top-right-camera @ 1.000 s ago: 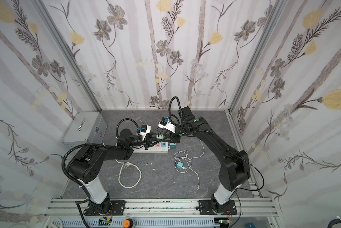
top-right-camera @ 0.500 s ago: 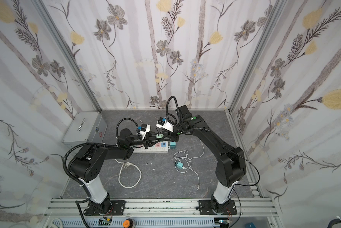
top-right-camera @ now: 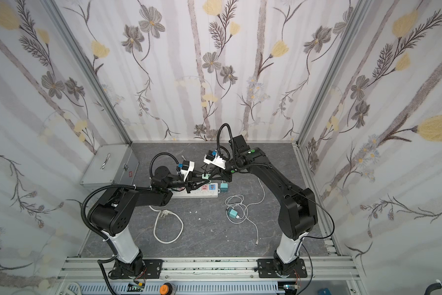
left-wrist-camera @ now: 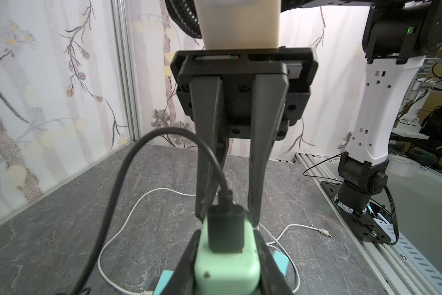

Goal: Insert plugs into power strip
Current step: Pass the plug.

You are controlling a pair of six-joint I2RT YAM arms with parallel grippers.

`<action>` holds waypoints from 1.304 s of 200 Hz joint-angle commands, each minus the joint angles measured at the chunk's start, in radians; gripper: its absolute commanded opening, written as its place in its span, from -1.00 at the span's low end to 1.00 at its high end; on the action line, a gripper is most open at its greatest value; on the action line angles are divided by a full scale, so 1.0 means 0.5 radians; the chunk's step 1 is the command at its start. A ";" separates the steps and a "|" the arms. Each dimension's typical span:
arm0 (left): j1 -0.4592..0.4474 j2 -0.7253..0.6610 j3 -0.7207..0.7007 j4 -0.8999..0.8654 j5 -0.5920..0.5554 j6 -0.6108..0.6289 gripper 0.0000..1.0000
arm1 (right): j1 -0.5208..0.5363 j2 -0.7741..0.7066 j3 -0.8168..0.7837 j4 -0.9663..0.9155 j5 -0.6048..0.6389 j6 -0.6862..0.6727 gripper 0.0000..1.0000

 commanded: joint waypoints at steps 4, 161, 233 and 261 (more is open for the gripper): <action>0.000 -0.025 0.024 0.114 -0.050 -0.008 -0.74 | 0.031 0.027 -0.008 0.015 -0.086 -0.049 -0.77; 0.133 -0.183 -0.163 -0.325 -0.057 0.314 0.03 | 0.039 -0.015 -0.048 0.213 -0.102 0.066 -0.83; 0.134 -0.065 -0.138 0.067 -0.032 0.031 -0.85 | 0.113 0.036 -0.051 0.313 -0.135 0.136 -0.82; 0.140 -0.107 -0.159 0.018 -0.044 0.091 -1.00 | 0.115 0.030 -0.050 0.284 -0.078 0.111 -0.63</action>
